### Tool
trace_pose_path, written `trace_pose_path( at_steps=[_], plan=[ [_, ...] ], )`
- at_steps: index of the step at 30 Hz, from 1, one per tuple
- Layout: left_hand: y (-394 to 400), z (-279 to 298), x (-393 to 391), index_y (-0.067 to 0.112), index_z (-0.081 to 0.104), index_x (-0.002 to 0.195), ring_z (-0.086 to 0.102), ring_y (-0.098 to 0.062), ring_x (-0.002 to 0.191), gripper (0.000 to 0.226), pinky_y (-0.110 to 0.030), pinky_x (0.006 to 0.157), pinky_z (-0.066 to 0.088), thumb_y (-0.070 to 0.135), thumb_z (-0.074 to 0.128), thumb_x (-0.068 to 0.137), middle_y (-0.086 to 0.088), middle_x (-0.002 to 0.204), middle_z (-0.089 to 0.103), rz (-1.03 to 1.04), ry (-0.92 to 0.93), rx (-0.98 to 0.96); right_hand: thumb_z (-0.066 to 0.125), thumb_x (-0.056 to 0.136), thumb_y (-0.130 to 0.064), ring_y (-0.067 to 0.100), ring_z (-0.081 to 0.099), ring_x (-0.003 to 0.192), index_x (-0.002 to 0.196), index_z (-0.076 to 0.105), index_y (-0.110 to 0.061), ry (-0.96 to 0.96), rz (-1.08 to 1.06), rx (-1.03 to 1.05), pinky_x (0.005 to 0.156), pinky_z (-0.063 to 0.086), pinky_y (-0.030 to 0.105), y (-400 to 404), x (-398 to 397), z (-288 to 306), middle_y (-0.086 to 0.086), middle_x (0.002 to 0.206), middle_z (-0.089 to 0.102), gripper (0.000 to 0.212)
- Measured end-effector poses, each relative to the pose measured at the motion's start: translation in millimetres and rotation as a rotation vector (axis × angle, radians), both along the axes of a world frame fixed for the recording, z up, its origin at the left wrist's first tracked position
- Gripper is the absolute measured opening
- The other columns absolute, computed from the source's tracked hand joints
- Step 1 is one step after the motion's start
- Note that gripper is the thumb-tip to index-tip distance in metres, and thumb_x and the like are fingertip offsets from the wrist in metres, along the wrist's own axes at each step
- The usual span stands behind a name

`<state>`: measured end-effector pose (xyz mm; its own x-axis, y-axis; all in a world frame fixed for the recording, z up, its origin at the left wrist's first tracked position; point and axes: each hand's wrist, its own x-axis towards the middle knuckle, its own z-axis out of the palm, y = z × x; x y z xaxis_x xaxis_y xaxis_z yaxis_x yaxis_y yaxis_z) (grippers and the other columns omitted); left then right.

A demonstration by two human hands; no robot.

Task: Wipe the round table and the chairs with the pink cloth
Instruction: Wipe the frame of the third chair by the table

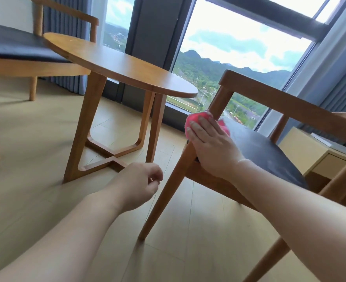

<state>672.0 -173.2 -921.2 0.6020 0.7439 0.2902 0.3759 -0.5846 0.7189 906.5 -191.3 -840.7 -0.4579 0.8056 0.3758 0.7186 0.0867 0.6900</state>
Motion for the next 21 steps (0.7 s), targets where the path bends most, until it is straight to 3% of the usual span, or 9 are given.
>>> trace_pose_path(
  at_steps=[2,4,9,12,14,18,21],
  plan=[
    [-0.6,0.1,-3.0,0.026,0.065,0.103,0.060,-0.004,0.084,0.016,-0.019,0.075,0.056,0.017,0.056,0.093,0.012,0.091,0.063,0.009,0.017,0.008,0.059,0.088,-0.020,0.042,0.023,0.143,0.141,0.045,-0.005,-0.046,-0.051,-0.095,0.117,0.015,0.057,-5.6,-6.9,-25.3,0.015,0.149,0.040,0.056],
    [0.2,1.2,-5.6,0.025,0.065,0.105,0.060,-0.004,0.085,0.017,-0.016,0.072,0.055,0.017,0.055,0.094,0.012,0.092,0.062,0.021,0.026,0.022,0.047,0.093,-0.021,0.040,0.011,0.146,0.148,0.032,-0.006,-0.095,-0.093,-0.185,0.119,0.006,0.055,-9.3,-11.3,-48.7,0.014,0.155,0.028,0.059],
    [-1.3,1.1,-16.2,0.027,0.064,0.104,0.057,0.002,0.081,0.016,0.000,0.052,0.041,0.019,0.056,0.094,0.014,0.092,0.060,0.053,0.049,0.055,0.026,0.102,-0.020,0.031,-0.011,0.148,0.154,0.013,-0.012,-0.086,-0.165,-0.315,0.118,-0.014,0.047,-13.6,-11.1,-89.1,0.008,0.162,0.003,0.054],
    [-3.9,-0.6,-22.1,0.028,0.064,0.103,0.057,0.002,0.079,0.015,0.002,0.050,0.039,0.019,0.056,0.094,0.017,0.089,0.058,0.055,0.052,0.052,0.024,0.103,-0.021,0.027,-0.004,0.149,0.154,0.015,-0.011,-0.003,-0.144,-0.308,0.117,-0.016,0.039,-14.2,-14.8,-91.2,0.007,0.162,0.008,0.052],
    [-4.3,-1.0,-24.5,0.030,0.063,0.101,0.057,0.002,0.079,0.015,0.003,0.050,0.038,0.019,0.056,0.094,0.018,0.088,0.058,0.055,0.047,0.055,0.031,0.103,-0.022,0.031,0.002,0.149,0.153,0.018,-0.011,-0.121,-0.092,-0.314,0.116,-0.013,0.044,-15.9,-11.6,-87.0,0.009,0.161,0.013,0.053],
    [-2.9,1.6,-21.1,0.029,0.063,0.104,0.058,0.000,0.083,0.017,0.000,0.058,0.043,0.019,0.054,0.094,0.016,0.093,0.060,0.052,0.039,0.073,0.047,0.098,-0.022,0.033,0.020,0.146,0.149,0.032,-0.012,-0.229,-0.016,-0.274,0.120,0.008,0.049,-19.9,-5.0,-55.5,0.009,0.156,0.031,0.055],
    [-2.5,7.5,-14.6,0.027,0.064,0.106,0.061,-0.004,0.086,0.018,-0.007,0.071,0.049,0.019,0.055,0.094,0.013,0.096,0.064,0.045,0.023,0.079,0.063,0.088,-0.019,0.031,0.038,0.138,0.137,0.052,-0.008,-0.132,0.022,-0.128,0.118,0.017,0.045,-16.3,-2.0,-15.8,0.010,0.145,0.048,0.051]
  ],
)
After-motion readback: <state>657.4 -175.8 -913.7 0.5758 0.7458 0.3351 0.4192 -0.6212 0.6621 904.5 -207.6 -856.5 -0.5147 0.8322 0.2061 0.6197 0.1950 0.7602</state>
